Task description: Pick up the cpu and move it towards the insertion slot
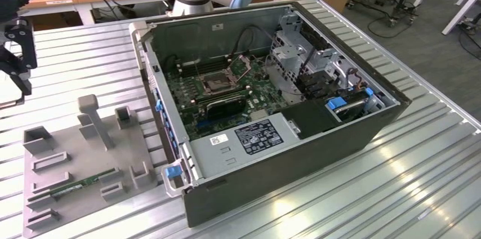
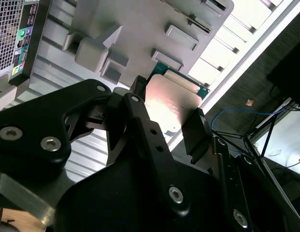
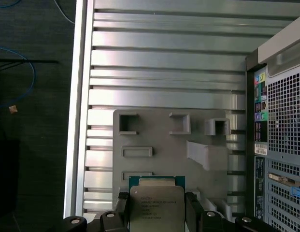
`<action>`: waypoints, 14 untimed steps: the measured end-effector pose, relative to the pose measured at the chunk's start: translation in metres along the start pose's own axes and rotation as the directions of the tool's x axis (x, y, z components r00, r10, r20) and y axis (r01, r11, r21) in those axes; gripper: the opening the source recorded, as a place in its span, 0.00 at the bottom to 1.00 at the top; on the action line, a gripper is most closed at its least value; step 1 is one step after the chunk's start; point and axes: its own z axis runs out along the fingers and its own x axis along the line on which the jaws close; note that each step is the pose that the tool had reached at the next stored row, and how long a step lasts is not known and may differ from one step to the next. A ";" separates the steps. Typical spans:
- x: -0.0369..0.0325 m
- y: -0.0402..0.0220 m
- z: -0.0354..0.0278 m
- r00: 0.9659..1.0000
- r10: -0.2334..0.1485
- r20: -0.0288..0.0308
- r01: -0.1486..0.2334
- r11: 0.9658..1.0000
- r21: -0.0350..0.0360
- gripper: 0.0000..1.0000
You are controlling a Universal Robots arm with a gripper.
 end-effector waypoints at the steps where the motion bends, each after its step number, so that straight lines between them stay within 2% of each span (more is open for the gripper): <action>1: -0.0003 0.0000 0.0000 1.000 0.000 0.000 0.000 1.000 0.000 0.55; 14: -0.0058 -0.0001 0.0000 1.000 0.000 0.000 0.000 1.000 0.000 0.55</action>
